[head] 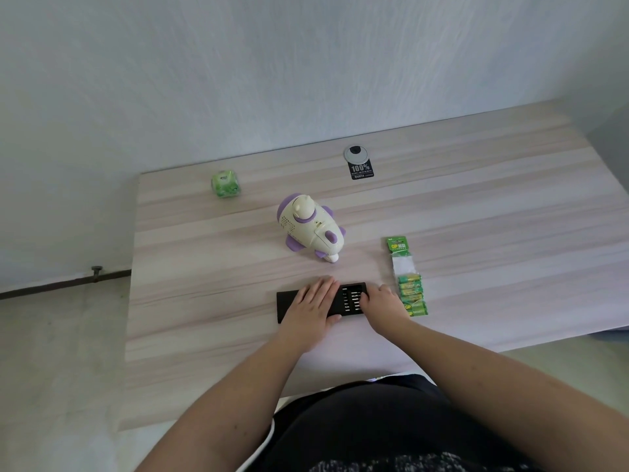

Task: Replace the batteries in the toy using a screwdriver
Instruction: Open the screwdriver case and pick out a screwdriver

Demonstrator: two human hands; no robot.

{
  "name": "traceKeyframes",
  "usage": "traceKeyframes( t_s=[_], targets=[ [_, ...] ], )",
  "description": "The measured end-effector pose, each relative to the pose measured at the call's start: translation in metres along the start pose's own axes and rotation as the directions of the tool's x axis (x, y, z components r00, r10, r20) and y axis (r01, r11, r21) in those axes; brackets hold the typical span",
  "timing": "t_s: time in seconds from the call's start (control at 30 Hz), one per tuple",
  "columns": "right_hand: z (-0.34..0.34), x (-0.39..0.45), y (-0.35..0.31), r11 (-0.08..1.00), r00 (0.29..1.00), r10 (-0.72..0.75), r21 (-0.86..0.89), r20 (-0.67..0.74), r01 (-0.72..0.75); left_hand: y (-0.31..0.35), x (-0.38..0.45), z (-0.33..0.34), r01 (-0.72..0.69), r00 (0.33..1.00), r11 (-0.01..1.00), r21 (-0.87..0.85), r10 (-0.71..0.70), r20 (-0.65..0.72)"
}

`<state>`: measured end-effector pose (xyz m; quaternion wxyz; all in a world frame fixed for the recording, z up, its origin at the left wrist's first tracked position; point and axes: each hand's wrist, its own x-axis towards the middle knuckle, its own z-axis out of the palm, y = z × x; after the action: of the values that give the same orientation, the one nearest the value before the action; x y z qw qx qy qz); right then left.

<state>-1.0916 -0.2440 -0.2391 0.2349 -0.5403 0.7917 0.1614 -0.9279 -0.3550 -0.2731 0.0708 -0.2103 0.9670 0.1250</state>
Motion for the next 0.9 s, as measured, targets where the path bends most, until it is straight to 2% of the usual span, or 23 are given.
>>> traceKeyframes(
  t_s=[0.17,0.3,0.6,0.77,0.9],
  targets=[
    [-0.002,0.000,0.001,1.000,1.000,0.017,0.017,0.018,-0.017,-0.009,-0.006,-0.002,0.004,1.000,1.000,0.020,-0.004,0.004],
    [-0.004,0.001,0.001,0.999,1.000,-0.016,-0.037,0.017,0.016,-0.018,-0.012,-0.002,0.009,1.000,1.000,0.029,-0.009,0.003],
    [-0.004,0.002,0.003,1.000,0.999,-0.018,0.000,0.028,0.018,-0.037,-0.027,-0.005,0.024,0.999,0.999,0.049,-0.025,0.025],
    [-0.003,0.004,0.002,0.995,0.999,0.018,0.099,0.026,-0.021,-0.042,-0.031,-0.006,0.012,0.999,0.998,0.058,-0.014,0.029],
    [-0.002,0.006,0.002,0.987,0.995,0.022,0.160,-0.100,-0.006,-0.043,-0.033,-0.006,0.009,0.999,0.999,0.053,-0.011,0.035]
  ],
)
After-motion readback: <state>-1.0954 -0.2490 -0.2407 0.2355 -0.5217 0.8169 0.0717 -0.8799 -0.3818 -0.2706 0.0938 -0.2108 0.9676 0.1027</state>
